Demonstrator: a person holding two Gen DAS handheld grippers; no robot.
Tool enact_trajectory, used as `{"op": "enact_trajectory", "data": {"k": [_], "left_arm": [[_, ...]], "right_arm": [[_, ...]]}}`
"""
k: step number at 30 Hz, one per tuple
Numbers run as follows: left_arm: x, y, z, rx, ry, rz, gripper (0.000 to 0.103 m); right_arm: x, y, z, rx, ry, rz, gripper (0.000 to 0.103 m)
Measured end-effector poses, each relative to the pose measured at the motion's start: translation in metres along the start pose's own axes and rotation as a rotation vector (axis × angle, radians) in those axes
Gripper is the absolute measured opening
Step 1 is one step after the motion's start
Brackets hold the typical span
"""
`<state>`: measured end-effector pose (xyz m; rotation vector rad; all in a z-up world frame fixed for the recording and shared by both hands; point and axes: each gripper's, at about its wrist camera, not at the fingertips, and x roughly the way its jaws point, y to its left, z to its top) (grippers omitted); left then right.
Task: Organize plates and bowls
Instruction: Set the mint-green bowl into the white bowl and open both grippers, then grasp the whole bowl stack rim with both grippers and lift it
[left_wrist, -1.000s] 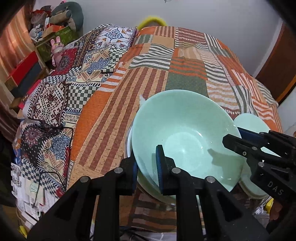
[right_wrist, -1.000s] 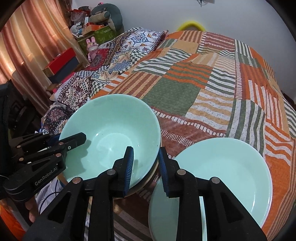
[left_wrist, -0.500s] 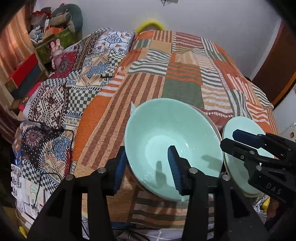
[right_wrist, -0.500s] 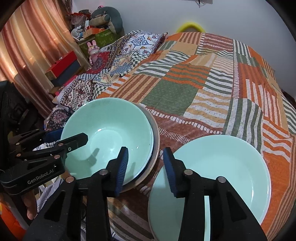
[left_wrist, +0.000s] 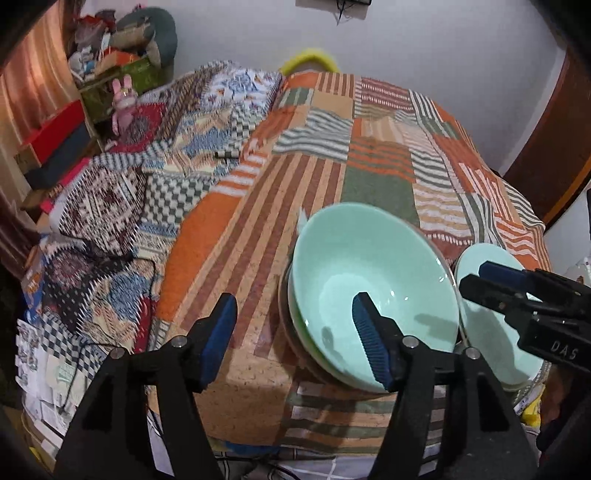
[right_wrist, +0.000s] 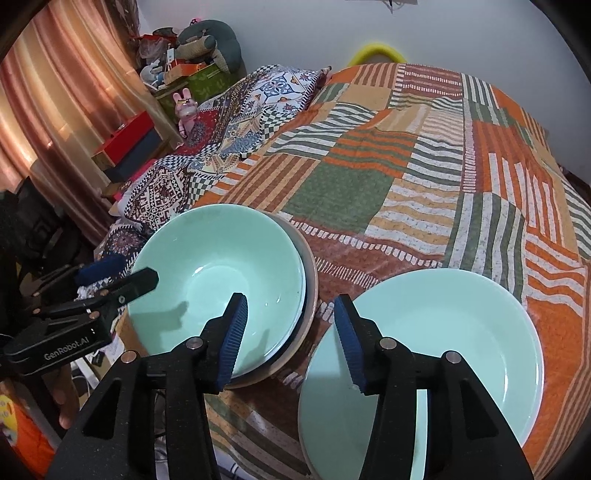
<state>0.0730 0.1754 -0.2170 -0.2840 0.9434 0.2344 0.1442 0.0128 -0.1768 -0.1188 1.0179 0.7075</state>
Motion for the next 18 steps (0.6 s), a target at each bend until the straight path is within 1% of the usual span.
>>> {"op": "enact_trajectory", "data": {"k": [6, 18], "left_arm": [[0.016, 0.009, -0.005, -0.042, 0.037, -0.04, 0.065], [0.039, 0.013, -0.007, -0.065, 0.072, -0.083, 0.065]], "right_arm": [[0.012, 0.002, 0.003, 0.003, 0.027, 0.006, 0.047], [0.034, 0.004, 0.006, 0.007, 0.076, 0.012, 0.047]]}}
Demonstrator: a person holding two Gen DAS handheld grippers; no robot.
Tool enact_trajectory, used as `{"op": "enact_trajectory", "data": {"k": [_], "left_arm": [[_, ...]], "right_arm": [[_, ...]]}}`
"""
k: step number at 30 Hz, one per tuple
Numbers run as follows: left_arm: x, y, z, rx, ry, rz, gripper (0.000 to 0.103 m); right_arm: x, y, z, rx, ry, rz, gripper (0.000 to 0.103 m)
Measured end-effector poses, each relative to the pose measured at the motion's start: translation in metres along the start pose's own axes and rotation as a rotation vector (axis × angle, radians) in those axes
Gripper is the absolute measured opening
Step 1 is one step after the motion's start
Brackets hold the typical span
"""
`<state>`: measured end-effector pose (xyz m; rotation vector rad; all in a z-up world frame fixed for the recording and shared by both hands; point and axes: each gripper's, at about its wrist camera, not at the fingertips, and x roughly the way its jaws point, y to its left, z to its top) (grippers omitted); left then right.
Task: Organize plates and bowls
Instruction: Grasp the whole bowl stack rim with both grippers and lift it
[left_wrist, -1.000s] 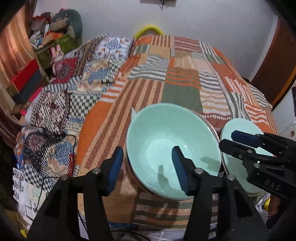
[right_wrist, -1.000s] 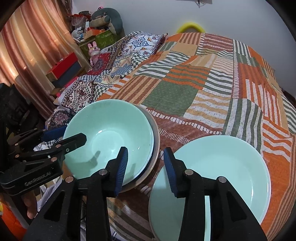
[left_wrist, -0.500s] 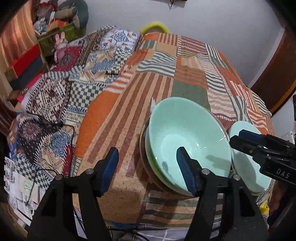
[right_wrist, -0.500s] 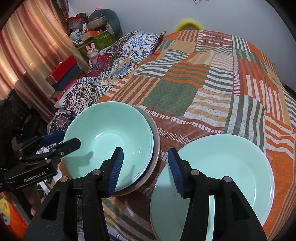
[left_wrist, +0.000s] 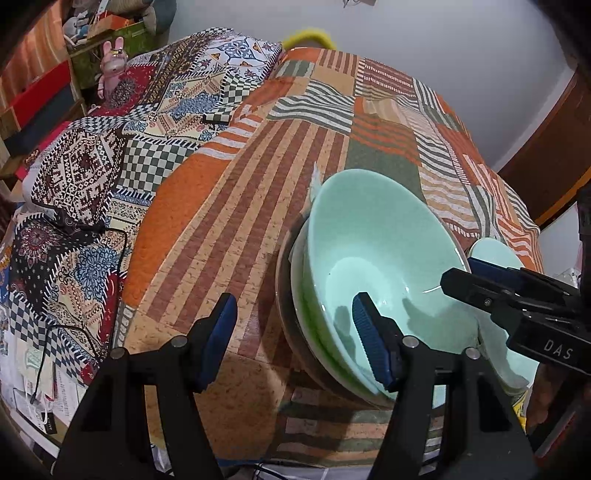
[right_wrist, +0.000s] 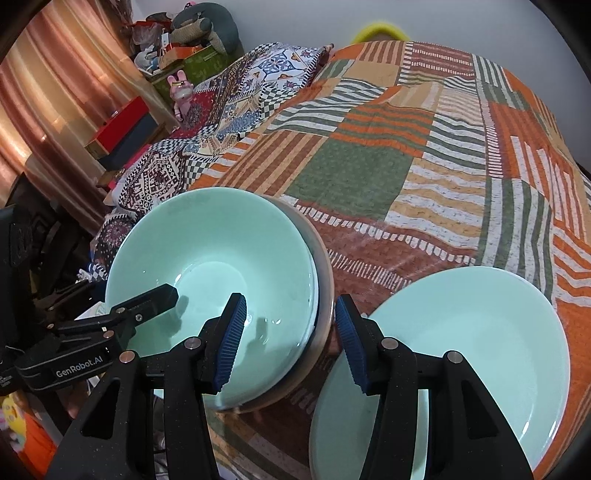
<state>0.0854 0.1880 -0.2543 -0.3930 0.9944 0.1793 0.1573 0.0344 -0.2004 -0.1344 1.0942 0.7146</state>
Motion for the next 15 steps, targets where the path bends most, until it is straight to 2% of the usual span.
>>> {"op": "enact_trajectory", "data": {"k": [8, 13, 15], "left_arm": [[0.005, -0.001, -0.002, -0.005, 0.02, -0.056, 0.063], [0.008, -0.002, -0.002, -0.017, 0.046, -0.11, 0.049], [0.008, -0.004, -0.002, -0.015, 0.046, -0.116, 0.049]], "right_arm": [[0.012, 0.002, 0.001, -0.002, 0.021, -0.002, 0.047], [0.017, 0.004, -0.001, -0.009, 0.034, 0.001, 0.049], [0.018, 0.005, -0.001, -0.01, 0.036, -0.004, 0.049]]}}
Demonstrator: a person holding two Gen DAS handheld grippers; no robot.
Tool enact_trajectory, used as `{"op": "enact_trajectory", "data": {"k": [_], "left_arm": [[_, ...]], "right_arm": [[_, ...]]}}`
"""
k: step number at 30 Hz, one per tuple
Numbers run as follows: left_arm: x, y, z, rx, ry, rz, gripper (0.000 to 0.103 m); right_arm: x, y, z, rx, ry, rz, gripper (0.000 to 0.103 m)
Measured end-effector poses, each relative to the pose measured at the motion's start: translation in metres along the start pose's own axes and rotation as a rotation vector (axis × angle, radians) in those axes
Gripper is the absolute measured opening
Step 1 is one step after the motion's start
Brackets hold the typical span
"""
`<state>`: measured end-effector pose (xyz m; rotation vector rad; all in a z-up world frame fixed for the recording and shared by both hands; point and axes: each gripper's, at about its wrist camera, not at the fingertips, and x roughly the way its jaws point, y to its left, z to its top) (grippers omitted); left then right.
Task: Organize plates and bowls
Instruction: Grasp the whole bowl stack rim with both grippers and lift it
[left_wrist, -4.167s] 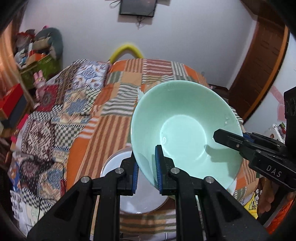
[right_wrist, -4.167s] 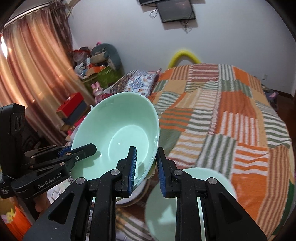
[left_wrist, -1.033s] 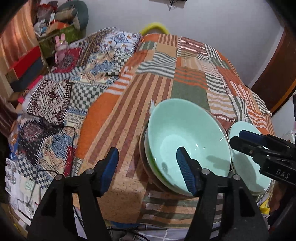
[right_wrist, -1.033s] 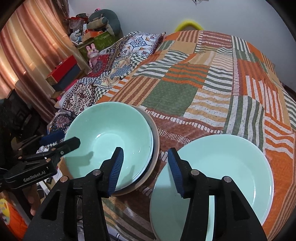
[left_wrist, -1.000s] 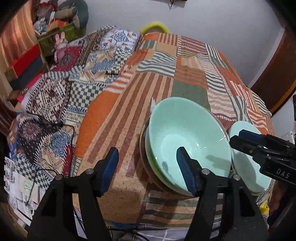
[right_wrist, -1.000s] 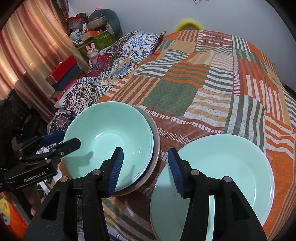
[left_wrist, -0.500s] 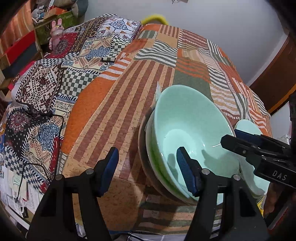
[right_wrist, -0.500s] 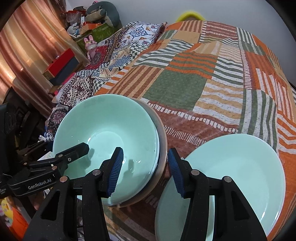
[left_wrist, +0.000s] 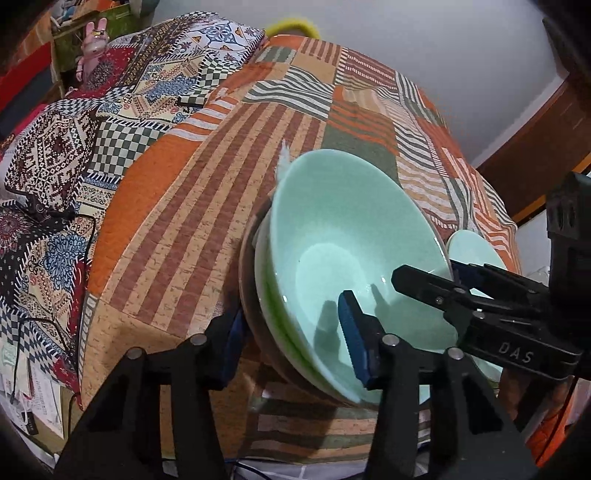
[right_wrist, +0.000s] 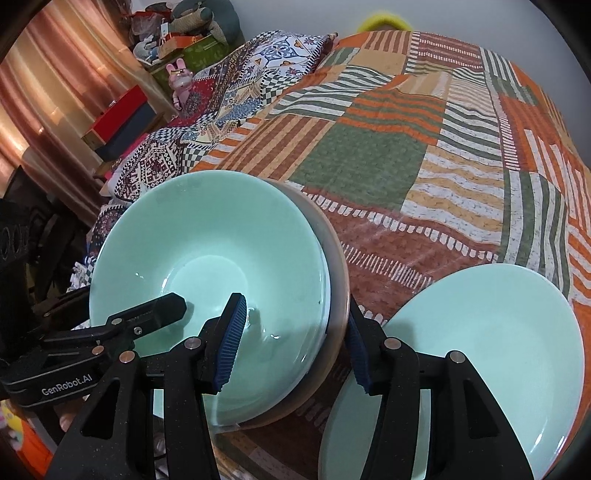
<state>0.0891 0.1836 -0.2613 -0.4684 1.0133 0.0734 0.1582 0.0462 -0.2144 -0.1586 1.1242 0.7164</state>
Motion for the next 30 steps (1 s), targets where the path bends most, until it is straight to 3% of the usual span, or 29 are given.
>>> {"op": "enact_trajectory", "data": {"k": [6, 12, 21, 30], "left_arm": [[0.0, -0.003, -0.001, -0.012, 0.006, 0.026, 0.048], [-0.004, -0.001, 0.0, -0.044, 0.015, 0.023, 0.048], [-0.014, -0.007, 0.0, -0.048, -0.001, 0.044, 0.049], [-0.034, -0.023, 0.003, -0.02, -0.042, 0.035, 0.049]], "right_arm": [[-0.002, -0.003, 0.001, 0.055, -0.005, 0.002, 0.047], [-0.006, -0.005, 0.001, 0.074, -0.008, -0.009, 0.038], [-0.012, -0.006, -0.002, 0.108, 0.005, 0.005, 0.038], [-0.034, -0.008, -0.004, 0.137, -0.048, 0.023, 0.038]]}}
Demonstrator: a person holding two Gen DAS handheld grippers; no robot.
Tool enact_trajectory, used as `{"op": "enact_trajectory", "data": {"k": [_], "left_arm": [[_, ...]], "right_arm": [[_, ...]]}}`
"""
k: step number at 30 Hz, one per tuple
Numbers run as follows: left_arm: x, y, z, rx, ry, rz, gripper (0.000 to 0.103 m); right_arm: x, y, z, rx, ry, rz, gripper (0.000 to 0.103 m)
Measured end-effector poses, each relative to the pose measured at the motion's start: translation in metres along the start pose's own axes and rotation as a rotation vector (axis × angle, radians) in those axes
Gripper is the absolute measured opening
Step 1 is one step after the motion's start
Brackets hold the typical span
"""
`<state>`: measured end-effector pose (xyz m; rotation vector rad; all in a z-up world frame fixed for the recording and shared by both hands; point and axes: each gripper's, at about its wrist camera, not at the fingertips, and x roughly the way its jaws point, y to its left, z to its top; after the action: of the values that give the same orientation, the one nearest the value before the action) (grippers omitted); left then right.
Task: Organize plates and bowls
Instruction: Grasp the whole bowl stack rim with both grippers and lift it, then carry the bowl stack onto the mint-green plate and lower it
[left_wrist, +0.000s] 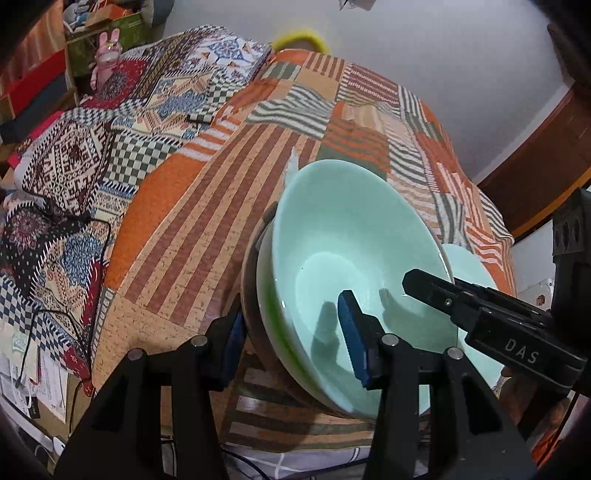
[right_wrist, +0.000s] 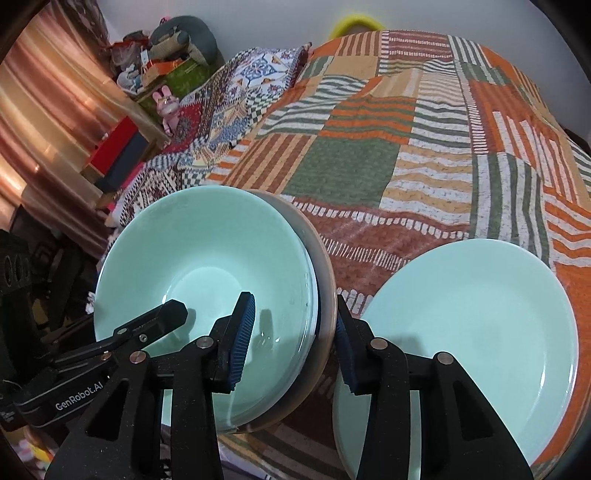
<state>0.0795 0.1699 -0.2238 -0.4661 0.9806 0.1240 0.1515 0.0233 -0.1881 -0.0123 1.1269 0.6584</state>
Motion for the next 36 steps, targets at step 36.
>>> {"op": "enact_trajectory", "data": {"k": [36], "left_arm": [[-0.024, -0.132, 0.008, 0.257, -0.055, -0.102, 0.043]], "right_arm": [[-0.108, -0.073, -0.028, 0.156, -0.251, -0.063, 0.038]]}}
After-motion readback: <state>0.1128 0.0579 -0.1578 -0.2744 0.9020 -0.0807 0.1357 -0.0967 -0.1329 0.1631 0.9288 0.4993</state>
